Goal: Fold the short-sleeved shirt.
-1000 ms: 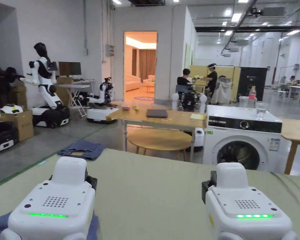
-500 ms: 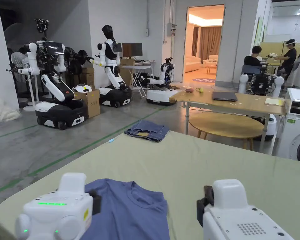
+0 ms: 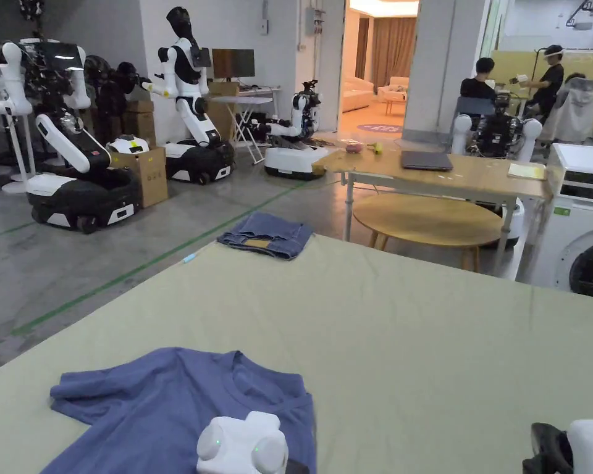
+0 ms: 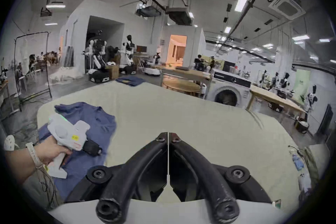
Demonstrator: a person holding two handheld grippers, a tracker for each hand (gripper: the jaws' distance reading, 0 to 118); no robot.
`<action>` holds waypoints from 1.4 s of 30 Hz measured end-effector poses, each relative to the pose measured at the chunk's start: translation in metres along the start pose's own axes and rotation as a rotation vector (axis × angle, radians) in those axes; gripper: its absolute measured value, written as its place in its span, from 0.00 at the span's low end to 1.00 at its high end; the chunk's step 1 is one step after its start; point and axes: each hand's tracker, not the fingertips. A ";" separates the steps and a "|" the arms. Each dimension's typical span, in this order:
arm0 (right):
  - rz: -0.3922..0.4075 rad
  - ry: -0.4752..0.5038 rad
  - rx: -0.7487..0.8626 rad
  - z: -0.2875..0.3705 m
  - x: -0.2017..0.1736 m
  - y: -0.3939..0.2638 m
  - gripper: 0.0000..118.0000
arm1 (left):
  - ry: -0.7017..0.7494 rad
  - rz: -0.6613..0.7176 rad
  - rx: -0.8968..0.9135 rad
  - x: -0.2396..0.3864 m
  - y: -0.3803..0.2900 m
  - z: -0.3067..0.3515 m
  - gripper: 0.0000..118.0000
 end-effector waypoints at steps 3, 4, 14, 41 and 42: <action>-0.022 -0.021 -0.008 0.011 0.019 -0.004 0.00 | -0.006 -0.043 0.057 -0.011 0.003 0.022 0.01; -0.029 -0.029 -0.009 0.017 0.025 -0.004 0.00 | 0.003 -0.023 0.068 -0.014 0.005 0.026 0.00; -0.152 -0.201 0.037 0.110 0.111 -0.010 0.00 | -0.301 -0.065 0.369 0.067 0.018 0.150 0.00; -0.268 -0.477 -0.028 0.245 0.237 -0.100 0.00 | -0.636 -0.507 0.376 0.407 -0.110 0.205 0.97; -0.255 -0.462 -0.014 0.244 0.229 -0.098 0.00 | -0.629 -0.487 0.433 0.381 -0.100 0.218 0.97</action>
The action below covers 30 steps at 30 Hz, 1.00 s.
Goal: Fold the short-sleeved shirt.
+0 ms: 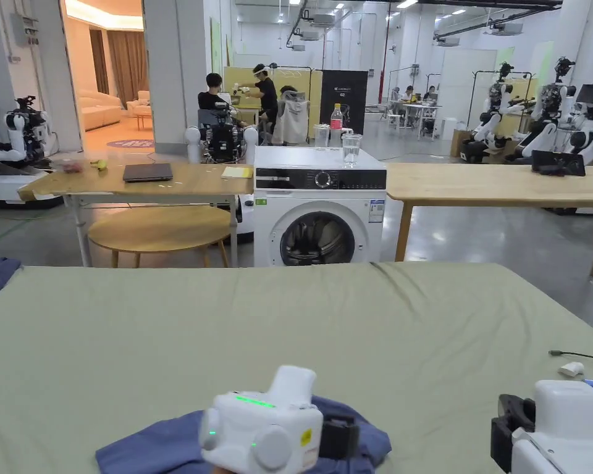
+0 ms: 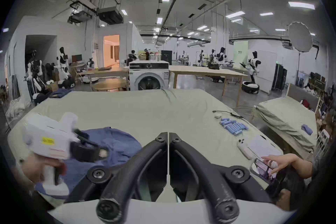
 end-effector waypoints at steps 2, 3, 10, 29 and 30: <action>-0.004 0.053 0.014 0.006 -0.021 0.002 0.00 | 0.038 0.022 0.107 -0.038 0.000 0.063 0.97; -0.016 0.093 0.022 -0.005 -0.032 0.006 0.00 | 0.096 0.028 0.153 -0.059 -0.004 0.096 0.97; -0.051 0.225 0.029 -0.009 -0.101 -0.010 0.00 | 0.484 0.129 0.213 -0.193 -0.063 0.245 0.65; 0.057 0.179 -0.040 -0.068 -0.081 -0.012 0.00 | 0.530 0.337 -0.236 -0.332 -0.147 0.064 0.99; 0.067 0.164 -0.052 -0.075 -0.075 -0.014 0.00 | 0.564 0.306 -0.274 -0.333 -0.146 0.054 0.97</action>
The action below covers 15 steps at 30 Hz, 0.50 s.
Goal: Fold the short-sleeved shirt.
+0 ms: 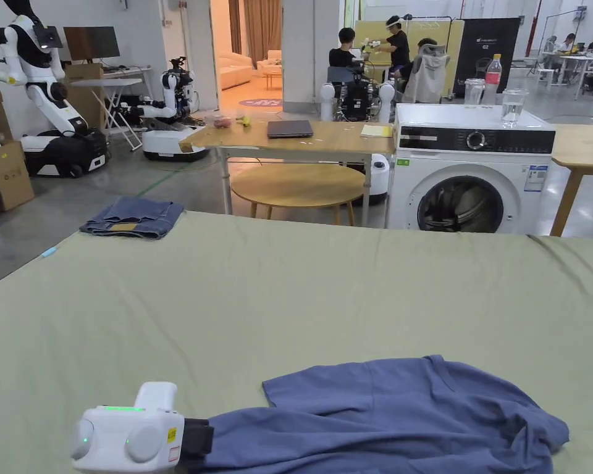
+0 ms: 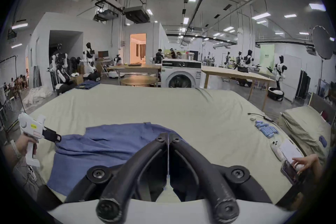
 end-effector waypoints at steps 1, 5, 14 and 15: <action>-0.003 -0.016 -0.018 0.002 0.009 -0.006 0.00 | 0.037 -0.028 -0.017 0.001 -0.004 -0.003 0.97; -0.032 -0.062 -0.076 -0.021 0.040 -0.022 0.00 | 0.057 -0.078 -0.047 0.017 0.005 -0.035 0.92; -0.025 -0.020 -0.352 -0.135 0.100 -0.063 0.94 | 0.010 -0.107 0.073 0.021 0.013 0.029 0.00; -0.028 0.009 -0.355 -0.143 0.101 -0.065 0.98 | 0.008 -0.113 0.071 0.023 0.013 0.034 0.00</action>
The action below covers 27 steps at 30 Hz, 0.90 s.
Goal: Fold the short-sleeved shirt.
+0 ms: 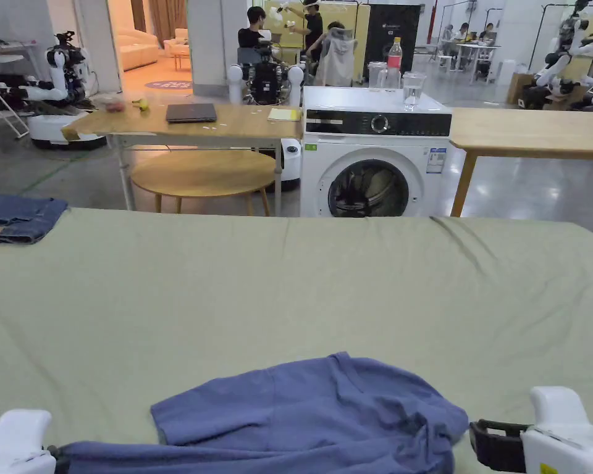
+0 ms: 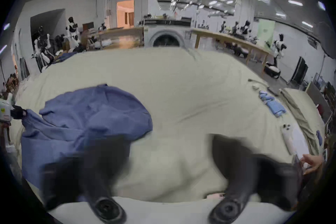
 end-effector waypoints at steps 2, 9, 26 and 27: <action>0.001 0.001 0.020 -0.013 0.004 0.002 0.97 | 0.009 -0.018 0.020 0.002 0.002 0.006 0.00; -0.076 0.099 -0.048 -0.065 0.011 0.008 0.78 | 0.001 -0.011 -0.004 -0.001 0.009 0.002 0.00; 0.126 0.075 0.208 0.091 -0.015 0.117 0.02 | 0.075 -0.084 0.197 -0.015 0.094 0.075 0.00; 0.143 0.054 0.262 0.107 -0.019 0.129 0.02 | 0.089 -0.078 0.236 -0.017 0.109 0.088 0.00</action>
